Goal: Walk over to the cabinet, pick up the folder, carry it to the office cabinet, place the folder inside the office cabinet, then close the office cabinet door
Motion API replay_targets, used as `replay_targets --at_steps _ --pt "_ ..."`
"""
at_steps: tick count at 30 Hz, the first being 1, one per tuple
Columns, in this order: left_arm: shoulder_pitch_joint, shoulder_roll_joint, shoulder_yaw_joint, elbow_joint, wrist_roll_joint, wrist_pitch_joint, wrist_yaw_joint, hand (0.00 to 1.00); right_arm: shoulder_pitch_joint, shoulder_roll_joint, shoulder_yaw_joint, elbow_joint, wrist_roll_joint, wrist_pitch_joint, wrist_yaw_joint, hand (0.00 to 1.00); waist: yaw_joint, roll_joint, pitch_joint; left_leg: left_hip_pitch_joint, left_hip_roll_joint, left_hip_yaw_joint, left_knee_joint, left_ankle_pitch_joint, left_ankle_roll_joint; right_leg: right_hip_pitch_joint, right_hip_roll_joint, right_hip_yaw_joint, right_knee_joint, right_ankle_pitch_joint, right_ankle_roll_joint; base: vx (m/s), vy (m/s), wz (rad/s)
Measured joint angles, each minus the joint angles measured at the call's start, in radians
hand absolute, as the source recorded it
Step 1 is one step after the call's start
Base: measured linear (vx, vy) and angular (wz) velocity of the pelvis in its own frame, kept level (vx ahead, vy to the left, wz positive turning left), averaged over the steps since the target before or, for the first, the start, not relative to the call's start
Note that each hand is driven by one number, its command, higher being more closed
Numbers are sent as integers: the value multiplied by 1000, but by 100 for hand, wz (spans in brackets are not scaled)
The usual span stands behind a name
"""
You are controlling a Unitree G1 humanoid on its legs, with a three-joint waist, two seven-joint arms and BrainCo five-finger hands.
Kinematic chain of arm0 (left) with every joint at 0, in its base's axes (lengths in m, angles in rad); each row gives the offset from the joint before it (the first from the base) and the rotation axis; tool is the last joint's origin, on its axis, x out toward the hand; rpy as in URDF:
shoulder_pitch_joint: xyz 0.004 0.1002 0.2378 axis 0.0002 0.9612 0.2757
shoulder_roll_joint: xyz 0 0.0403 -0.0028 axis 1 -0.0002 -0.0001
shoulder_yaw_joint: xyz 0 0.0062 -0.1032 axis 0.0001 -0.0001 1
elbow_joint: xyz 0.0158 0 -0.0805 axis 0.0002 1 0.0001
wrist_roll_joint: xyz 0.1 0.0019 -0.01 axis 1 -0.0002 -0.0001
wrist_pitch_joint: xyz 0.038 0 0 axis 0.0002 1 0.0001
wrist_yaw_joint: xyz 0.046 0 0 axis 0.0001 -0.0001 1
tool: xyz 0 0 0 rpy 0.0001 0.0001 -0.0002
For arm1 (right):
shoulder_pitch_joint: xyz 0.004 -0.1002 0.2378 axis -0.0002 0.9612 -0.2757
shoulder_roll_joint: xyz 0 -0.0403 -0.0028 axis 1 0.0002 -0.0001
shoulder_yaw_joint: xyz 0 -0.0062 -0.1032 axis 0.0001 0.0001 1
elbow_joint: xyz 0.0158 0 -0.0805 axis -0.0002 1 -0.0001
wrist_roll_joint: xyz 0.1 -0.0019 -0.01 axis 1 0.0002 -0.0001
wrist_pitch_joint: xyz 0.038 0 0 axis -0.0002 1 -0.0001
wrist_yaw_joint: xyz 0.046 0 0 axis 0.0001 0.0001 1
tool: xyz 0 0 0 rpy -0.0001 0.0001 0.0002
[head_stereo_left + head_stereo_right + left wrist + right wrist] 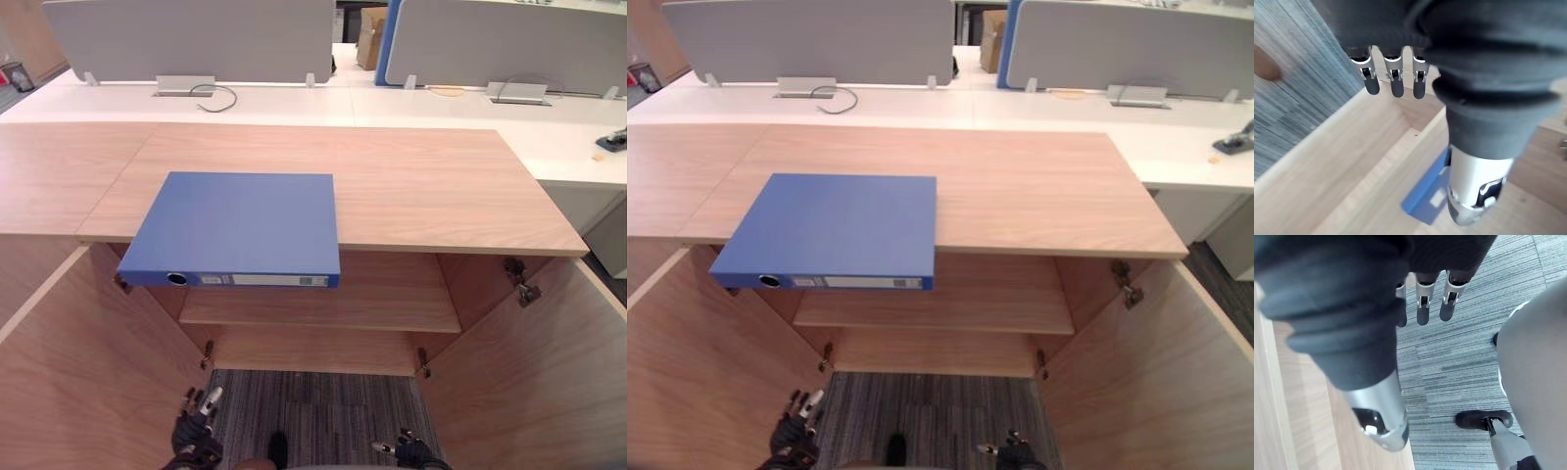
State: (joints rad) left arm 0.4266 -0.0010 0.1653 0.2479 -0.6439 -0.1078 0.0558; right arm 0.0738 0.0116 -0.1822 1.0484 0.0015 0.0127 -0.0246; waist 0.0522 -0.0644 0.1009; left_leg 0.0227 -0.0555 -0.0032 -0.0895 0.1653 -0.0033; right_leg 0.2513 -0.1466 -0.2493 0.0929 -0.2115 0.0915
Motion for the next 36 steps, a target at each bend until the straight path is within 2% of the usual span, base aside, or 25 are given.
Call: replay_targets --at_steps 4,6,7,8,11,13,14,17,19,20,21,23,25,29,32,36 --pt "28 -66 90 -245 126 -10 74 0 6 3 32 -29 -22 5 -1 0 15 3 0 9 6 -7 -2 -2 -3 10 2 -6 7 1 0 -37 21 6" --pt "28 -81 129 -367 242 -19 143 0 10 6 52 -38 -22 6 -8 0 21 8 2 8 10 -12 -4 -9 -5 10 5 -22 12 1 -1 -87 19 9" --pt "27 -87 153 -426 345 -20 204 0 12 8 52 -49 -22 6 -16 0 21 9 1 8 11 -17 -4 -8 -5 12 6 -28 13 1 -1 -80 21 11" --pt "27 -90 178 -479 396 -21 245 0 21 11 52 -63 -22 6 -22 0 21 11 0 5 11 -21 -4 -7 -5 12 7 -35 13 1 -1 -79 23 13" --pt "28 -93 225 -567 488 -21 341 0 29 13 52 -76 -22 6 -37 0 19 11 0 -6 8 -38 -5 -3 -4 9 8 -58 11 1 -1 -67 26 20" --pt "28 -95 278 -640 572 -18 438 0 30 16 51 -75 -22 6 -50 0 21 12 -2 -9 6 -45 -4 4 -3 11 8 -72 9 1 -1 -56 33 17" --pt "28 -95 290 -664 587 -17 459 0 29 17 51 -75 -22 6 -54 0 21 11 -2 -11 6 -47 -4 7 -2 11 8 -76 7 1 -2 -55 32 16" --pt "6 -80 305 -809 720 5 570 0 29 20 53 -75 -22 5 -63 0 22 10 -8 -22 4 -56 -4 22 -1 8 10 -93 3 1 -2 -44 30 16" --pt "-66 -49 286 -905 905 26 657 0 21 24 58 -74 -22 1 -78 0 24 13 -14 -24 2 -59 -4 25 0 8 10 -95 3 1 -2 -29 30 6" --pt "-85 -33 276 -921 950 34 673 0 18 27 58 -72 -22 0 -81 0 24 13 -16 -24 2 -59 -4 26 -1 8 10 -95 3 1 -2 0 0 0" --pt "-119 1 252 -939 1061 59 698 0 13 35 58 -71 -23 -5 -82 0 22 15 -19 -24 3 -59 -4 26 -1 7 11 -93 3 1 -2 -22 26 -4" --pt "-154 50 214 -947 1199 97 705 0 3 39 58 -50 -27 -14 -86 0 19 20 -31 -30 4 -58 -4 29 -4 0 12 -84 1 2 -4 -13 18 -6" --pt "-179 58 178 -946 1303 124 703 0 -14 35 57 -3 -34 -19 -86 0 21 23 -53 -48 8 -54 -4 33 -10 -22 19 -68 -4 6 -10 3 10 -9" --pt "-200 64 65 -941 1426 142 701 0 -42 28 52 61 -61 -34 -86 0 23 19 -58 -50 19 -45 -2 38 -10 -25 30 -50 -14 12 -18 14 -17 -11" --pt "-198 65 -44 -900 1458 134 677 0 -45 19 52 80 -61 -40 -85 0 25 19 -67 -51 29 -44 0 40 -13 -25 40 -46 -15 15 -24 7 -40 -4" --pt "-186 68 -195 -817 1502 84 606 0 -49 -9 58 112 -61 -45 -85 0 24 35 -79 -50 39 -45 -4 41 -20 -26 49 -43 -15 14 -28 -12 -11 -1"
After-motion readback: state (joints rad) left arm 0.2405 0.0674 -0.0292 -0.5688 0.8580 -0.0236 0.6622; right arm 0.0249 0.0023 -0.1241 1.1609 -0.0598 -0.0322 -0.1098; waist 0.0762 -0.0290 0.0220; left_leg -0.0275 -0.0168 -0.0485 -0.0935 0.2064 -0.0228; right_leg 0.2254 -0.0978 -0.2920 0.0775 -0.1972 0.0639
